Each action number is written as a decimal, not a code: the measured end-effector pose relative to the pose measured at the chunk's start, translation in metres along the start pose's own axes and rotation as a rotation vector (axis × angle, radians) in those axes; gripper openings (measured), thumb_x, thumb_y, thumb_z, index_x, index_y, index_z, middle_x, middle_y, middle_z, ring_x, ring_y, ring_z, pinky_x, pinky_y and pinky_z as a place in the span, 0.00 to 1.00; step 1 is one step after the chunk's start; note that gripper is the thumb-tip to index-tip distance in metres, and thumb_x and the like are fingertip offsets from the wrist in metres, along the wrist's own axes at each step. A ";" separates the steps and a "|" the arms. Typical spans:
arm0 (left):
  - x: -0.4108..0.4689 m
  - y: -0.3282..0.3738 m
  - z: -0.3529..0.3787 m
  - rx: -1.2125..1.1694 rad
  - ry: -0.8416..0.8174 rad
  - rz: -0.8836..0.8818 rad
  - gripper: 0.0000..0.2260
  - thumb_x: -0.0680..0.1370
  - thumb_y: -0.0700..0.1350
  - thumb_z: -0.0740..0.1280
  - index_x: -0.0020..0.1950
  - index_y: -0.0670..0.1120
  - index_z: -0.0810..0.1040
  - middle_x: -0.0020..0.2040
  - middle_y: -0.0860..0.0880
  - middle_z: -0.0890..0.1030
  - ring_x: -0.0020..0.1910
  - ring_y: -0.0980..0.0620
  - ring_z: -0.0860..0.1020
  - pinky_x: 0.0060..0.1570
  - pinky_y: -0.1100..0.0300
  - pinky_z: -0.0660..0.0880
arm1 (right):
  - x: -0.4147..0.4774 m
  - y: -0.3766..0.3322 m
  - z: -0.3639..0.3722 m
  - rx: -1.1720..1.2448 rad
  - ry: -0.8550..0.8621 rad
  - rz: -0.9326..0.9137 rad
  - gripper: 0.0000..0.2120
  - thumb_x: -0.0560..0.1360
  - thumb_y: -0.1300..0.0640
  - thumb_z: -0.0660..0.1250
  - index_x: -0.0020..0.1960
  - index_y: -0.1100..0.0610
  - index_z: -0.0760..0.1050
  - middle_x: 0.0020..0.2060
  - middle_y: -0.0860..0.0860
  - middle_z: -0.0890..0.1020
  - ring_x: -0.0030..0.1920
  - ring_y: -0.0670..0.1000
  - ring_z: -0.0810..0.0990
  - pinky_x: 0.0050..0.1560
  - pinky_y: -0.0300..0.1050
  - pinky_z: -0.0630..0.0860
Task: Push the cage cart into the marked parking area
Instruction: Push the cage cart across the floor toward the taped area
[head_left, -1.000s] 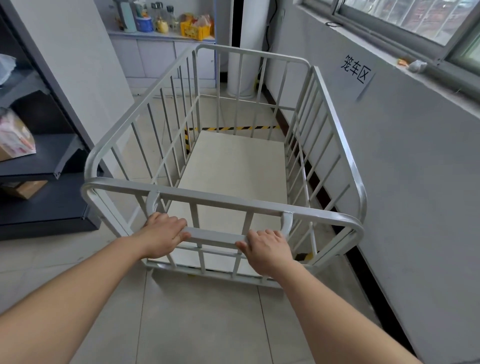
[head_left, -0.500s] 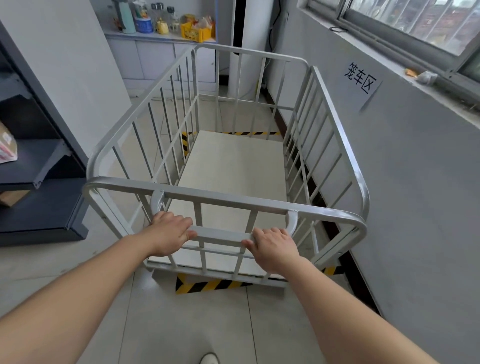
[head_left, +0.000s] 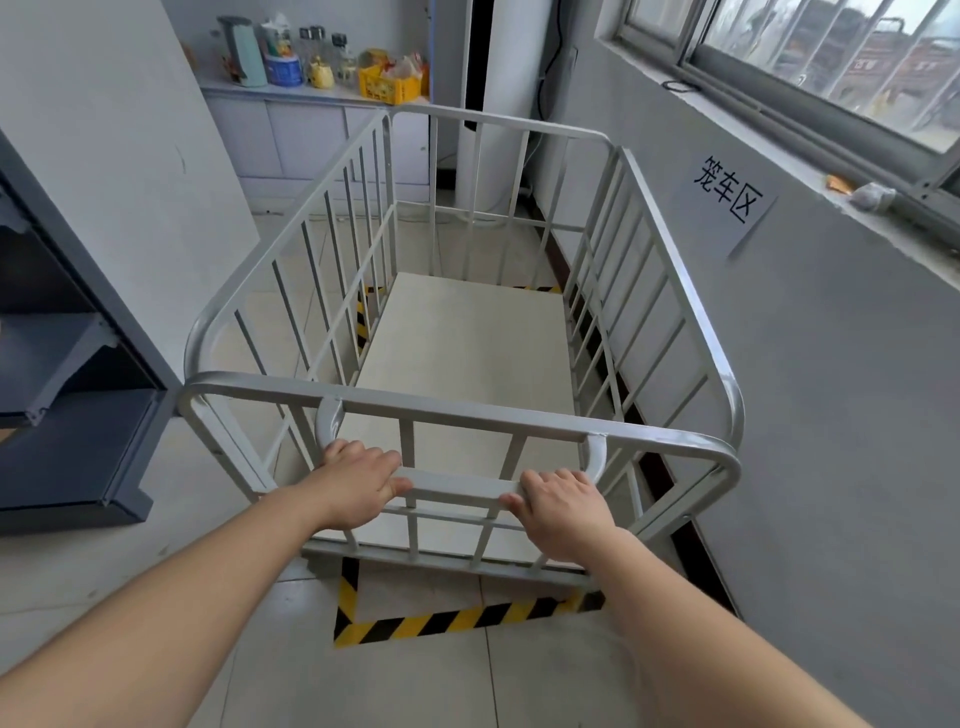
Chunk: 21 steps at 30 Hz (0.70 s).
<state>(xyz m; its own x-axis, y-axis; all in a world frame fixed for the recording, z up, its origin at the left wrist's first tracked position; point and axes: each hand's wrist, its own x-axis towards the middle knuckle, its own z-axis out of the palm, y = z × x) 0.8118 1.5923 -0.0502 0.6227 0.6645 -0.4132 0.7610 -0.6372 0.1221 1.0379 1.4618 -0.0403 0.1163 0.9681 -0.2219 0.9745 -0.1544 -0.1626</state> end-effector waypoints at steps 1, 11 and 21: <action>0.004 -0.001 -0.002 0.005 -0.001 -0.003 0.15 0.82 0.57 0.48 0.54 0.50 0.68 0.55 0.49 0.74 0.59 0.48 0.67 0.65 0.50 0.56 | 0.004 0.001 -0.001 0.003 0.004 0.000 0.42 0.64 0.31 0.28 0.55 0.54 0.69 0.49 0.52 0.79 0.52 0.55 0.74 0.61 0.51 0.65; 0.029 -0.008 -0.019 0.038 -0.031 -0.029 0.10 0.82 0.57 0.48 0.50 0.52 0.62 0.51 0.50 0.72 0.60 0.46 0.68 0.67 0.51 0.56 | 0.035 0.012 -0.006 -0.007 -0.026 -0.014 0.38 0.70 0.32 0.31 0.54 0.54 0.70 0.51 0.53 0.79 0.54 0.56 0.74 0.60 0.52 0.65; 0.045 -0.009 -0.039 0.059 -0.163 -0.063 0.11 0.82 0.58 0.49 0.51 0.53 0.65 0.49 0.53 0.71 0.58 0.48 0.71 0.67 0.51 0.59 | 0.048 0.019 -0.010 0.008 -0.093 -0.026 0.25 0.79 0.38 0.44 0.56 0.55 0.70 0.52 0.55 0.79 0.54 0.57 0.74 0.60 0.53 0.65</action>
<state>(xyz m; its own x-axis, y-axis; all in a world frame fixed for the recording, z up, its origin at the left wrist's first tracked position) 0.8402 1.6433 -0.0346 0.5328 0.6351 -0.5594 0.7827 -0.6211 0.0404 1.0634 1.5072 -0.0448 0.0727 0.9492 -0.3062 0.9753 -0.1319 -0.1773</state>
